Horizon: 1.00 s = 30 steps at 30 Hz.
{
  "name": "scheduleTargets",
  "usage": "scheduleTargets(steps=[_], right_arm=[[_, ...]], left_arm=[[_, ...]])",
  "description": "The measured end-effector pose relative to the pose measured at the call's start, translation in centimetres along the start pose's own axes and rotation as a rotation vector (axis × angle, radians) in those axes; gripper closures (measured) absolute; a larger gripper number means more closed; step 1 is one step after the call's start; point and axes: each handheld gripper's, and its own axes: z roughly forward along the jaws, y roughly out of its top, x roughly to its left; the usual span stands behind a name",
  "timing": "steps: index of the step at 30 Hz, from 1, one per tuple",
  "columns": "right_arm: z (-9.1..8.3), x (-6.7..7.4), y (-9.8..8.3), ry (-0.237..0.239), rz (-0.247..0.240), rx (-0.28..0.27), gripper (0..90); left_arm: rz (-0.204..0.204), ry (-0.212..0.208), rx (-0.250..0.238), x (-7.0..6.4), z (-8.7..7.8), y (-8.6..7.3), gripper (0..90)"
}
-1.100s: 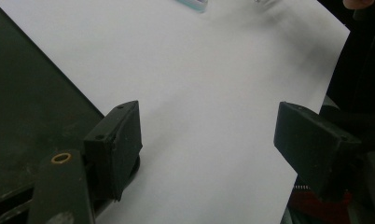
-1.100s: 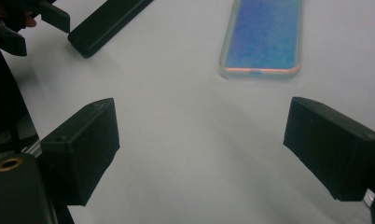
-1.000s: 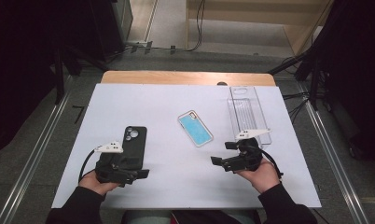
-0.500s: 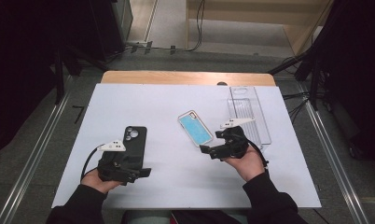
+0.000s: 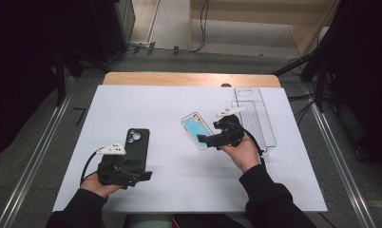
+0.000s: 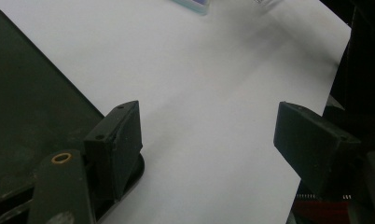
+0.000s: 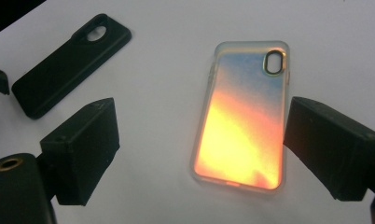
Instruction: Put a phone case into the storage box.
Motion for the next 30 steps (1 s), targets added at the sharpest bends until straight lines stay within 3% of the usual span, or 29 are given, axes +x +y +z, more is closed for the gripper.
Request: scheduleTargets(steps=[11, 19, 30], right_arm=[[2.6, -1.1, 1.4, -0.035, 0.031, 0.011, 8.7], [4.1, -0.6, 3.2, -0.072, 0.019, 0.001, 8.7], [4.9, -0.9, 2.9, -0.088, 0.039, 0.014, 8.7]], left_arm=[[-0.004, 0.003, -0.001, 0.1, -0.1, -0.1, 23.6], [-0.005, 0.002, -0.004, 0.1, -0.2, -0.1, 23.6], [-0.007, 0.002, -0.004, 0.1, -0.2, -0.1, 23.6]])
